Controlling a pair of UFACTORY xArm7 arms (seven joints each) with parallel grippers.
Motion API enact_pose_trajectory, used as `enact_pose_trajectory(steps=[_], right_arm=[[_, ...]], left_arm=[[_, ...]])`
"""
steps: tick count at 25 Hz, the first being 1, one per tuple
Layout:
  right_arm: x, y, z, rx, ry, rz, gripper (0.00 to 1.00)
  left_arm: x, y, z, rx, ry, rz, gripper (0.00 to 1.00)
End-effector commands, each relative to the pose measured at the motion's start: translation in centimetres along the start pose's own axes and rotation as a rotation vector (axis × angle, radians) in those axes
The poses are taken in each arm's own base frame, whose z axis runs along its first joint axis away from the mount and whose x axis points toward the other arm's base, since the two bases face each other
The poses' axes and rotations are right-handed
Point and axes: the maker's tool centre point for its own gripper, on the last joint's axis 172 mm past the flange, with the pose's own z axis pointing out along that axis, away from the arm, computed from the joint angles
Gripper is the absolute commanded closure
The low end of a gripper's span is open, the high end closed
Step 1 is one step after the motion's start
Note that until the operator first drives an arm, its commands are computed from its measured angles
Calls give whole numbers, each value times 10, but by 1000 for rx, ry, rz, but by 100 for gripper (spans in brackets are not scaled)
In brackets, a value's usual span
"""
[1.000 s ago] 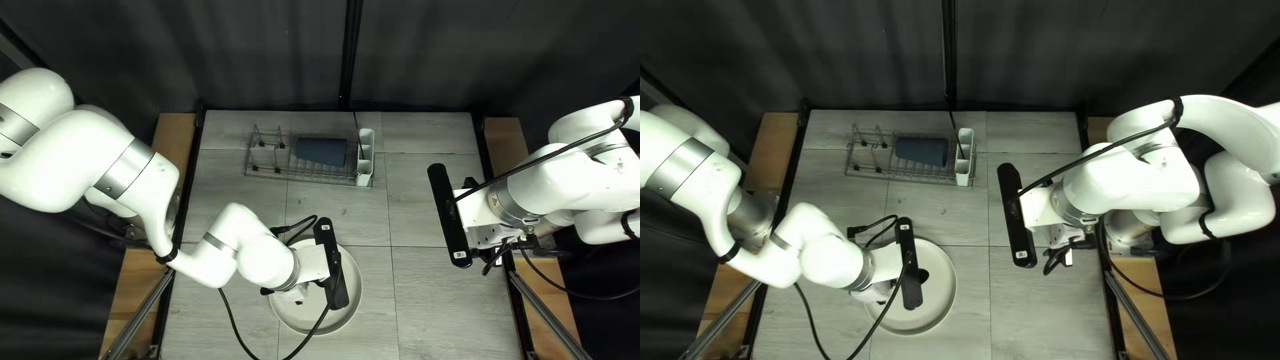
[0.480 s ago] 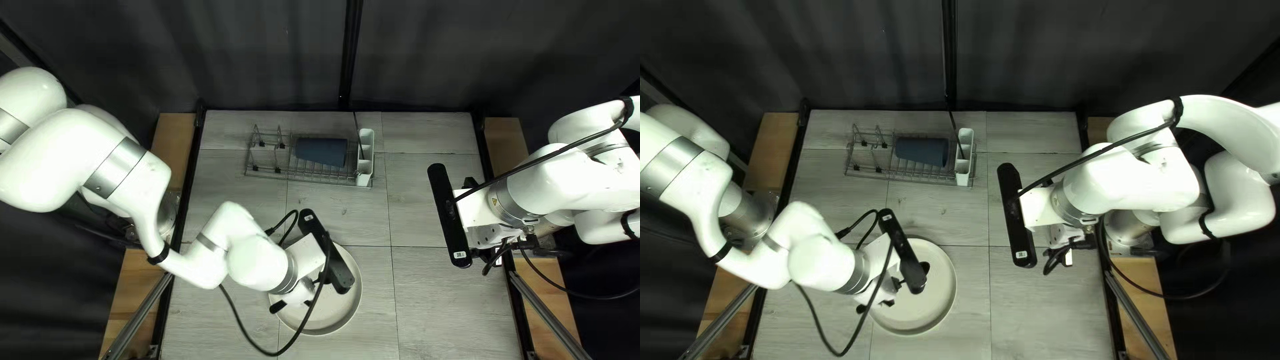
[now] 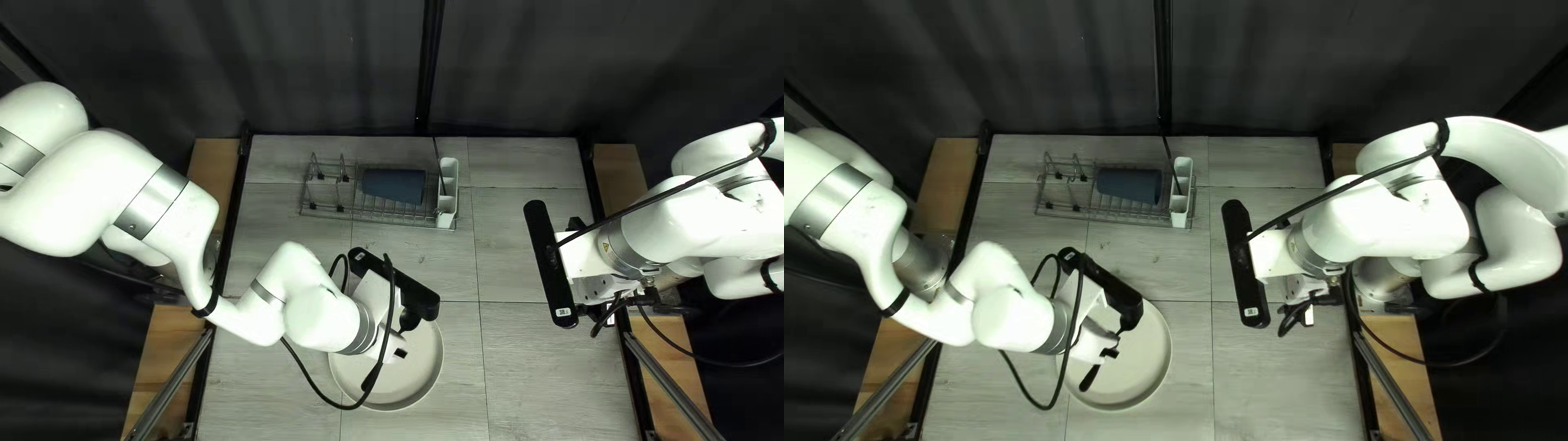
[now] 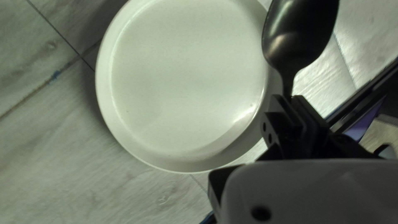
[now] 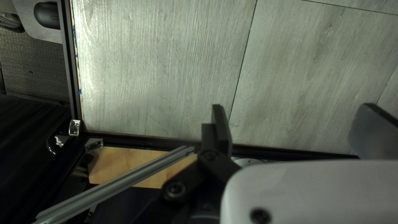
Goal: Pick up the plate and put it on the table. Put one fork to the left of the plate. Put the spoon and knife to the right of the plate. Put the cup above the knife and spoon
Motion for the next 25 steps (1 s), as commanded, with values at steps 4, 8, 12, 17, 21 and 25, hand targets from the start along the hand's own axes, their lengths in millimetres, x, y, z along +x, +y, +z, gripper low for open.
enact_pose_trajectory(steps=[4, 8, 12, 17, 21, 25], right_arm=[[0, 0, 0, 0, 0, 0, 0], [0, 0, 0, 0, 0, 0, 0], [0, 0, 0, 0, 0, 0, 0], [0, 0, 0, 0, 0, 0, 0], [0, 0, 0, 0, 0, 0, 0], [0, 0, 0, 0, 0, 0, 0]], left_arm=[[21, -2, 13, 23, 18, -304, 100], [10, 1, 19, 105, 24, -508, 100], [4, 3, 33, 173, 20, -613, 100], [6, -1, 53, 205, -10, -656, 100], [6, 4, 67, 207, -33, -650, 100], [6, 10, 83, 208, -54, -621, 100]])
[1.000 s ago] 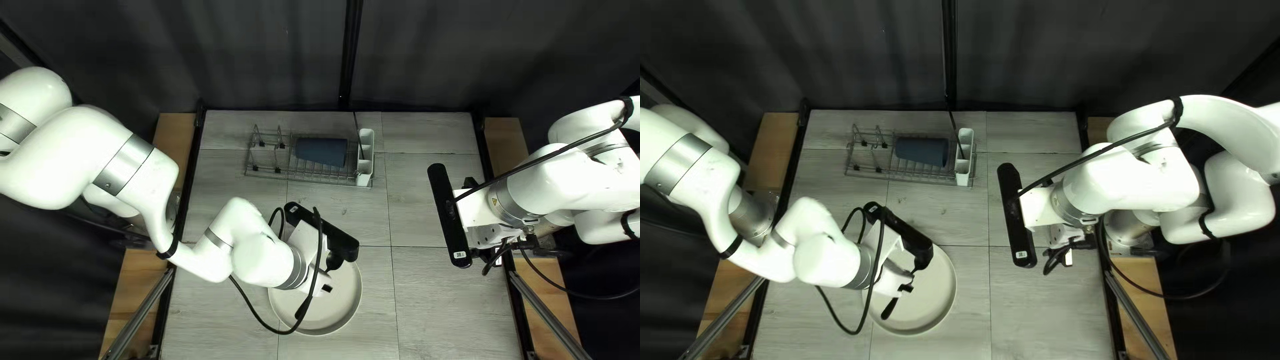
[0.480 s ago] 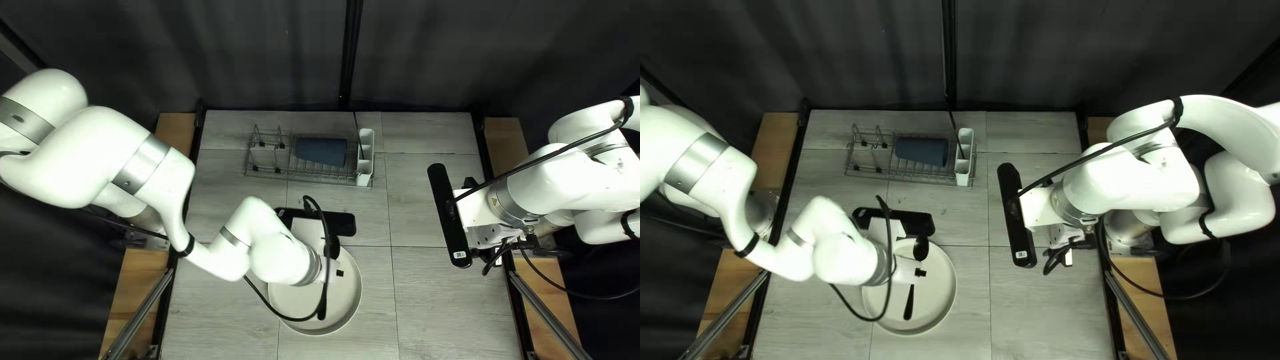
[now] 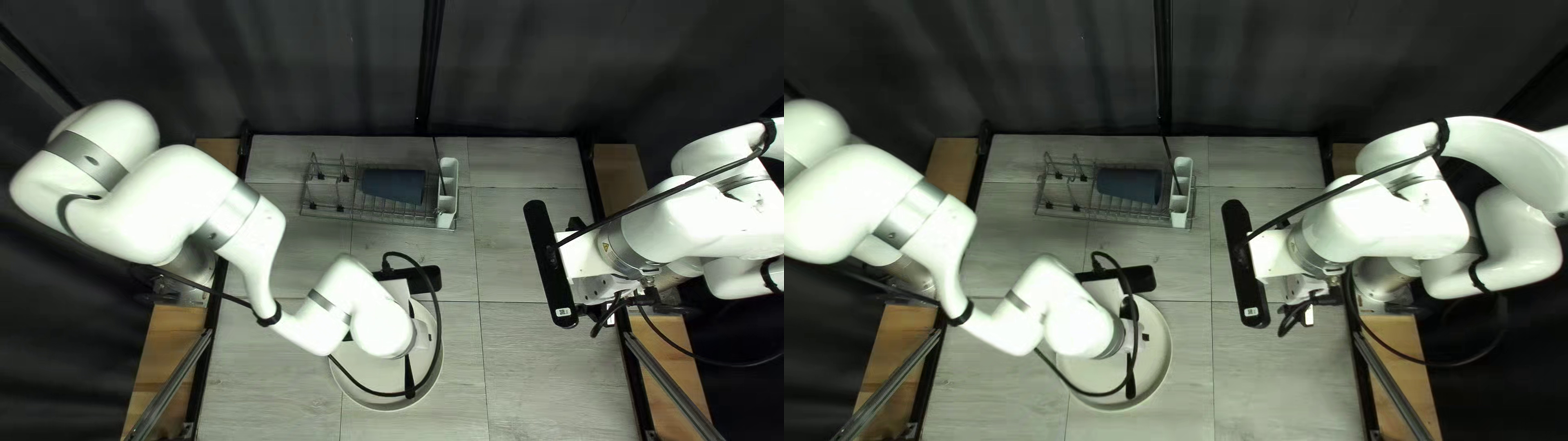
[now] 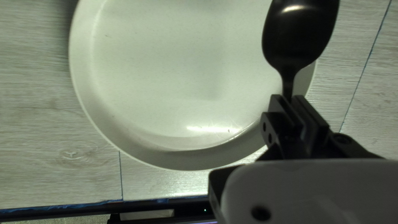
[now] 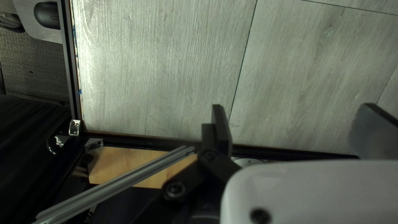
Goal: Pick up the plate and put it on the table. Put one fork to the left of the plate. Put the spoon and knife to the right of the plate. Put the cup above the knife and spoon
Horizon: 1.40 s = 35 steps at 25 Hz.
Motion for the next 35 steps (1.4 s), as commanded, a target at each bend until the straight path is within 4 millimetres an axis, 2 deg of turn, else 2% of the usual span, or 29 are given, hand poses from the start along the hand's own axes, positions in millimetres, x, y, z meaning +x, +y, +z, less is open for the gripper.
enact_pose_trajectory(steps=[1, 5, 11, 17, 21, 28, 35], right_arm=[[0, 0, 0, 0, 0, 0, 0], [0, 0, 0, 0, 0, 0, 0], [0, 0, 0, 0, 0, 0, 0], [0, 0, 0, 0, 0, 0, 0], [0, 0, 0, 0, 0, 0, 0], [0, 0, 0, 0, 0, 0, 0], [0, 0, 0, 0, 0, 0, 0]], left_arm=[[-5, 9, 11, 1, -14, 24, 100], [-8, 21, 18, -6, -5, 40, 100], [-11, 37, 16, -16, 5, 54, 100], [-8, 69, 30, -28, 17, 68, 100], [-5, 81, 34, -32, 26, 72, 100], [-2, 108, 58, -28, 17, 92, 100], [-4, 118, 77, -2, 2, 69, 100]])
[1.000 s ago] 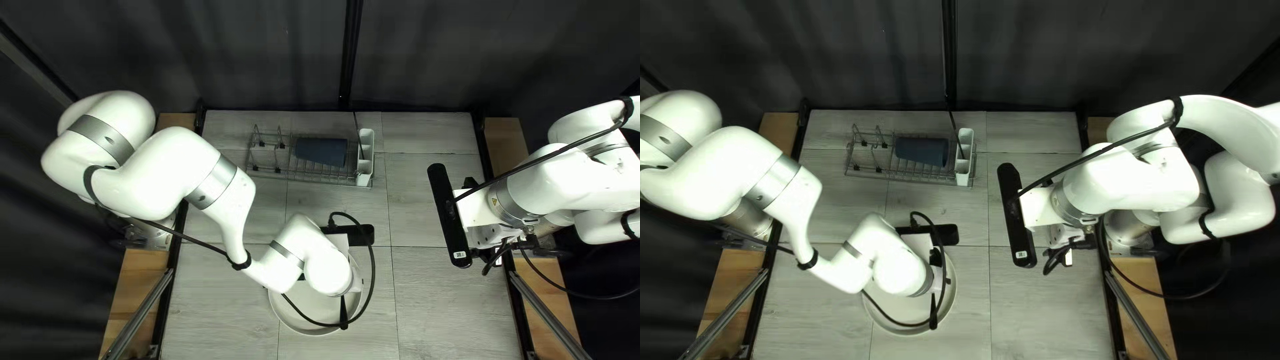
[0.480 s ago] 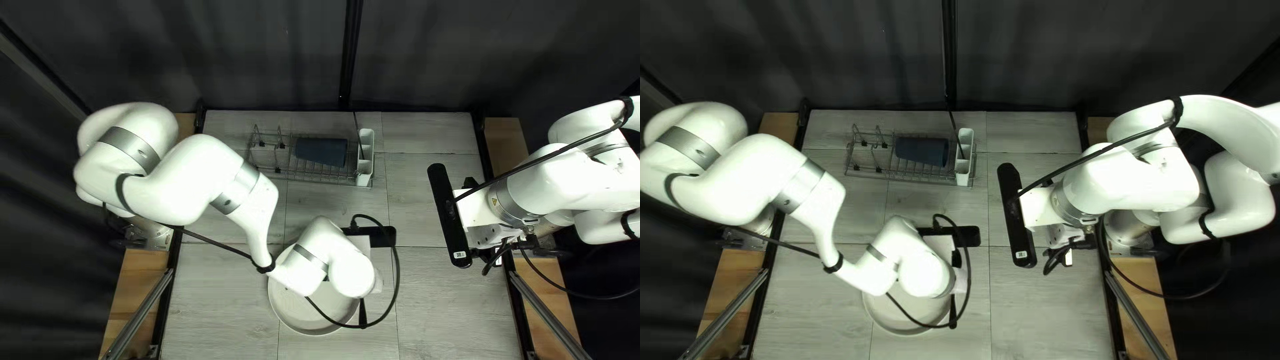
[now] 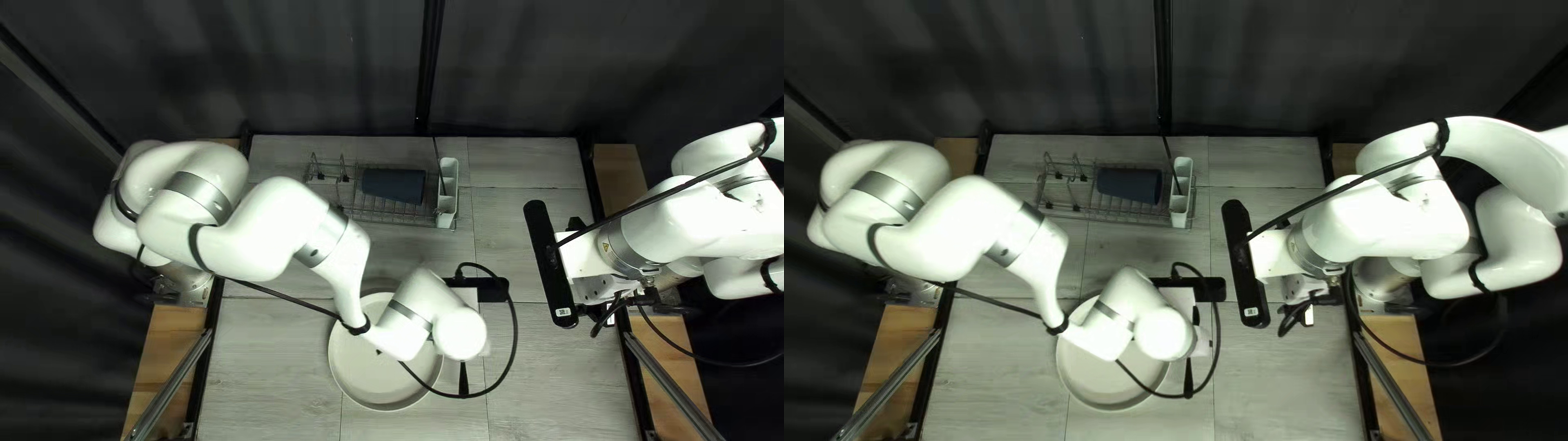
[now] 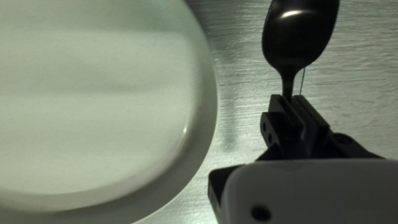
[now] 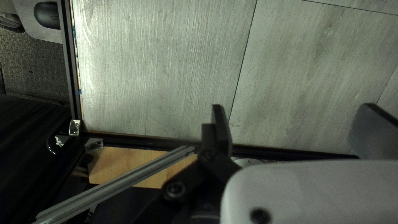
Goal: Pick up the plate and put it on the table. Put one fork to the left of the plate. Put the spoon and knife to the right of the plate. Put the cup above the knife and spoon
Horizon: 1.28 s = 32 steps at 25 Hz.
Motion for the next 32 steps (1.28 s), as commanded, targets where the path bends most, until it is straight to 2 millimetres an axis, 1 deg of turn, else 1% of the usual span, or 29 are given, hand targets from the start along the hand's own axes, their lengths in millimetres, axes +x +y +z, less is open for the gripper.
enact_pose_trajectory(steps=[1, 12, 17, 18, 19, 20, 21, 22, 24, 25, 26, 29, 30, 32], right_arm=[[0, 0, 0, 0, 0, 0, 0], [0, 0, 0, 0, 0, 0, 0], [0, 0, 0, 0, 0, 0, 0], [0, 0, 0, 0, 0, 0, 0], [0, 0, 0, 0, 0, 0, 0], [0, 0, 0, 0, 0, 0, 0], [0, 0, 0, 0, 0, 0, 0], [0, 0, 0, 0, 0, 0, 0], [0, 0, 0, 0, 0, 0, 0], [0, 0, 0, 0, 0, 0, 0], [0, 0, 0, 0, 0, 0, 0], [0, 0, 0, 0, 0, 0, 0], [0, 0, 0, 0, 0, 0, 0], [0, 0, 0, 0, 0, 0, 0]], left_arm=[[-1, 3, 10, 15, -7, -20, 100], [3, 2, 28, 48, -26, -27, 100], [6, -2, 32, 55, -35, -16, 100], [6, -3, 33, 55, -38, -12, 87], [6, -3, 33, 55, -39, -9, 22], [7, -4, 32, 53, -39, -4, 0], [8, -4, 30, 52, -38, -3, 0], [10, -6, 24, 49, -32, 0, 0], [15, -11, 9, 51, -18, 2, 0], [20, -17, -6, 52, -4, 6, 0], [23, -21, -15, 52, 3, 9, 0], [38, -49, -57, 62, 27, 32, 0], [44, -67, -78, 59, 36, 49, 0], [44, -67, -78, 59, 36, 49, 0]])
